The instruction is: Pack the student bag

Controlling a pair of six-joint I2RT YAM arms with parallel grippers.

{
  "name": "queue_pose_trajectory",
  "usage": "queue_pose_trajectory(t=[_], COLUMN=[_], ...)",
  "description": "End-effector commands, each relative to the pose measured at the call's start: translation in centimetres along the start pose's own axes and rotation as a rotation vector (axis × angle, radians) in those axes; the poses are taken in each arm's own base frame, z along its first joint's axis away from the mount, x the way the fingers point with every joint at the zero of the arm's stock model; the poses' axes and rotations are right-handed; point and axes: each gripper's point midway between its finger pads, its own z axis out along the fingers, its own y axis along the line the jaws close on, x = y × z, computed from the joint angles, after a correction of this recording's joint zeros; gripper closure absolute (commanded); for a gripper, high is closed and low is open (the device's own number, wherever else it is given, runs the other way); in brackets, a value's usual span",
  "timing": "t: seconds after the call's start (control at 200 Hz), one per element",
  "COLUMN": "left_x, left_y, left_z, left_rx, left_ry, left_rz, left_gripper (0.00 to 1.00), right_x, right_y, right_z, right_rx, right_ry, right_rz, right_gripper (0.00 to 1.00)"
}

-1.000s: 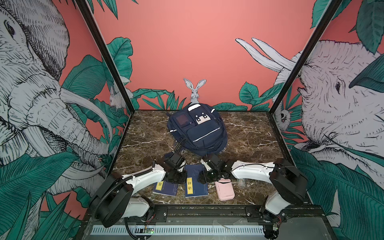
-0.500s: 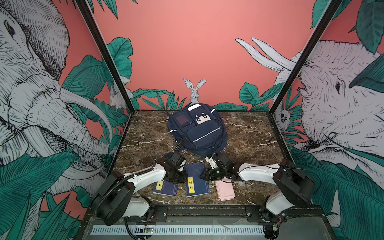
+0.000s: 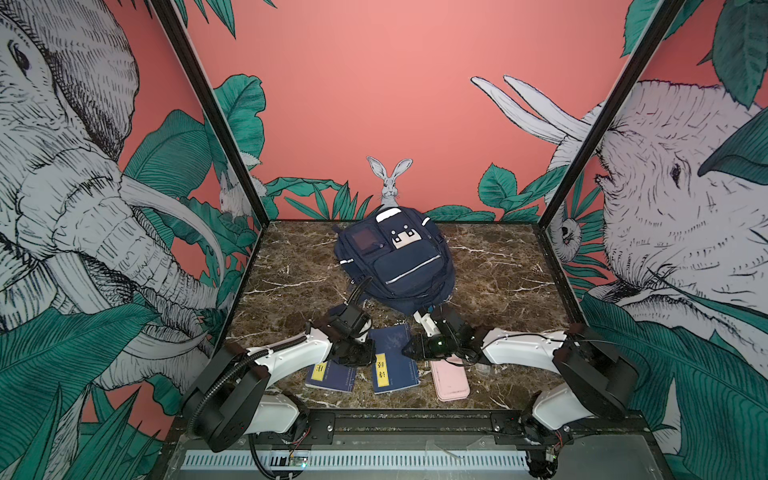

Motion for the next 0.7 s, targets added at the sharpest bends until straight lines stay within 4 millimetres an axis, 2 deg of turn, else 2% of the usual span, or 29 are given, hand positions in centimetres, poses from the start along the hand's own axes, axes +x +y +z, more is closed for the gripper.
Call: queue_pose_trajectory(t=[0.0, 0.18, 0.375, 0.695], left_x=[0.2, 0.3, 0.2, -0.3], left_y=[-0.2, -0.3, -0.4, -0.6], left_z=[1.1, 1.2, 1.4, 1.0], left_rx=[0.037, 0.052, 0.058, 0.045], left_ry=[-0.008, -0.011, -0.010, -0.018], left_rz=[0.017, 0.017, 0.016, 0.034], left_gripper=[0.79, 0.78, 0.77, 0.76], right_x=[-1.5, -1.6, -1.5, -1.9], right_y=[7.2, 7.3, 7.2, 5.2], right_z=[-1.6, -2.0, -1.4, -0.9], right_rx=[-0.276, -0.278, -0.279, -0.214], right_ry=[-0.059, -0.076, -0.053, -0.040], right_rz=[-0.139, -0.146, -0.142, -0.106], right_gripper=[0.51, 0.54, 0.58, 0.68])
